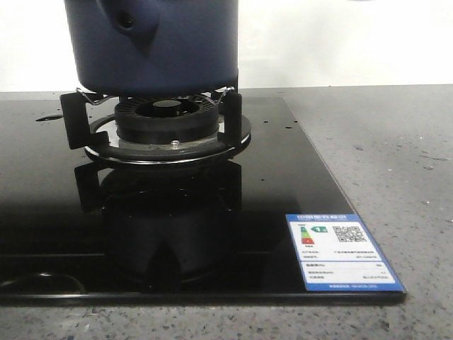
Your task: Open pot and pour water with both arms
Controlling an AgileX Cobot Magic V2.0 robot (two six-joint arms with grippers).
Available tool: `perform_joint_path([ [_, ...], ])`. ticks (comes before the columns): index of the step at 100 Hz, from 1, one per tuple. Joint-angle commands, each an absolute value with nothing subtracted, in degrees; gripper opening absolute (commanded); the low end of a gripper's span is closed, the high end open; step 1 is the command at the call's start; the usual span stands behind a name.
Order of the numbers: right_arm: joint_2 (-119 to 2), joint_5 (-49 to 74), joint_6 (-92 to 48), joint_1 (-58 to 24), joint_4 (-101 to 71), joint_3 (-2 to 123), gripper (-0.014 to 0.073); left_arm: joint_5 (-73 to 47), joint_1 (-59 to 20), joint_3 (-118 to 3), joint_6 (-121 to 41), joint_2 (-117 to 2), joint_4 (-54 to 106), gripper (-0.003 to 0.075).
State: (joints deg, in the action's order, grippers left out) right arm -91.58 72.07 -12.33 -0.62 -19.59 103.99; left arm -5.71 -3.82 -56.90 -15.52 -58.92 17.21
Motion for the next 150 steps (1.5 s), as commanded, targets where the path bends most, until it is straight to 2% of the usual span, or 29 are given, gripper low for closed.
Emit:
perform_joint_path([
  [1, -92.3, 71.6, -11.0, -3.7, -22.6, 111.7, -0.0061, -1.0, -3.7, -59.0, -15.1, -57.3, 17.5, 0.0368],
  [36, -104.7, 68.5, -9.2, -15.8, -23.5, 132.8, -0.0061, -2.6, -3.7, -58.8, -15.1, -57.3, 17.5, 0.0368],
  [68, -109.2, 53.1, -9.5, -21.8, -23.5, 134.5, -0.0057, -2.6, -3.7, -58.8, -15.1, -57.3, 17.5, 0.0368],
  [97, -107.5, 39.9, -13.8, -24.5, -20.3, 126.1, -0.0041, -2.6, -3.7, -58.8, -15.1, -57.3, 17.5, 0.0368],
  [150, -94.4, -7.0, -21.8, -30.2, -19.1, 91.3, -0.0042, -2.6, -3.7, -58.8, -15.1, -57.3, 17.5, 0.0368],
])
